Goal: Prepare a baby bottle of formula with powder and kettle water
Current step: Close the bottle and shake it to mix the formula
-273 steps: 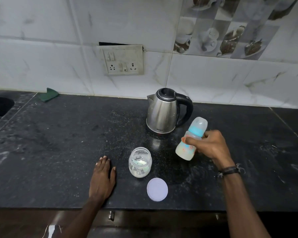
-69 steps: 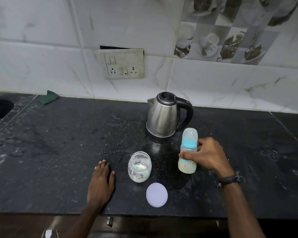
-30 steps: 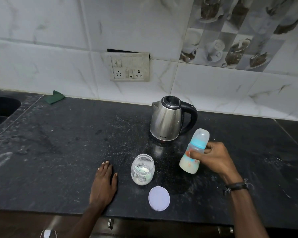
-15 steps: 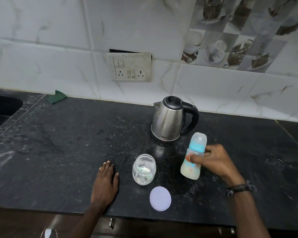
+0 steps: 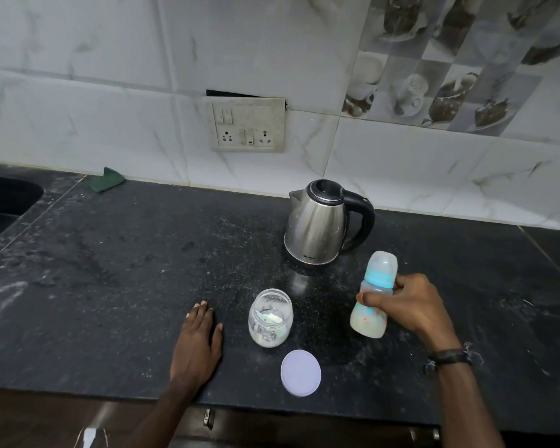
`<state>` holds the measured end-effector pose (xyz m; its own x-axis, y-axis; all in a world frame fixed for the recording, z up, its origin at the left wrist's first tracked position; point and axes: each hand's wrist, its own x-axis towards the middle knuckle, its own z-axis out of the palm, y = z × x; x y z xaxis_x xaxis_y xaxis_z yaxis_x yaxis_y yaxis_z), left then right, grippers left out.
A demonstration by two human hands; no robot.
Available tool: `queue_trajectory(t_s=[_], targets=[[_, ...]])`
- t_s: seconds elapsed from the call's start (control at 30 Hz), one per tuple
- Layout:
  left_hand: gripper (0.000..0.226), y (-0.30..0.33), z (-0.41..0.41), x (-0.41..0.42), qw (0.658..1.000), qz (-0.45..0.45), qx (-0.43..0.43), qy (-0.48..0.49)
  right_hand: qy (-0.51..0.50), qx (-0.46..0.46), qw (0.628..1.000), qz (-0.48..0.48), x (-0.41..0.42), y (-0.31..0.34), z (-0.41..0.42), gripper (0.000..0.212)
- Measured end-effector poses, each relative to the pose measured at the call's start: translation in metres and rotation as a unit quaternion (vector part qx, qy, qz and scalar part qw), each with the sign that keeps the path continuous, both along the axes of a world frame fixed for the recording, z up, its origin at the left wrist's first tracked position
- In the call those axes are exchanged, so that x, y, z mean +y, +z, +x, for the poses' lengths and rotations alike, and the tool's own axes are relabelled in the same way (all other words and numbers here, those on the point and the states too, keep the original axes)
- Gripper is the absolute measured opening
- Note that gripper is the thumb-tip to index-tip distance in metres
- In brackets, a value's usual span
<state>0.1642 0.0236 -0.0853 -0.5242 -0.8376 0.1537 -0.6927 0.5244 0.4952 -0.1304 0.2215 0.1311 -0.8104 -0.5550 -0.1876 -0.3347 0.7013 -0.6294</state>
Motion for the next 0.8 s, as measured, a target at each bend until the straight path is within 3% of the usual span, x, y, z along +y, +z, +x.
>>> queue_trajectory(t_s=[0.07, 0.2, 0.3, 0.4, 0.53, 0.73, 0.8], targets=[[0.065, 0.0004, -0.0009, 0.0007, 1.000, 0.003, -0.001, -0.001, 0.004, 0.026, 0.999, 0.026, 0.0012, 0.0010, -0.0012, 0.042], [0.066, 0.0002, 0.0004, 0.0002, 1.000, -0.002, 0.003, -0.003, 0.052, -0.057, 0.997, -0.007, 0.0020, 0.0017, 0.0015, 0.029], [0.067, -0.0011, 0.0001, 0.0004, 1.000, 0.002, -0.001, -0.003, 0.045, -0.008, 0.999, -0.003, 0.0006, 0.0011, 0.0024, 0.038], [0.067, -0.0030, 0.0002, -0.0007, 1.000, 0.002, 0.005, 0.000, 0.062, -0.052, 0.997, -0.016, -0.0009, -0.0009, 0.0068, 0.032], [0.067, -0.0052, 0.0000, -0.0010, 1.000, 0.004, 0.002, -0.001, 0.061, -0.009, 0.998, 0.032, -0.0028, 0.0027, 0.0048, 0.056], [0.066, -0.0058, -0.0003, -0.0016, 1.000, 0.006, -0.003, -0.003, 0.079, -0.065, 0.995, -0.022, -0.0010, 0.0013, -0.0001, 0.036], [0.066, -0.0057, -0.0003, -0.0017, 1.000, 0.001, 0.000, -0.003, 0.058, -0.007, 0.998, -0.004, 0.0010, -0.0014, -0.0013, 0.043]])
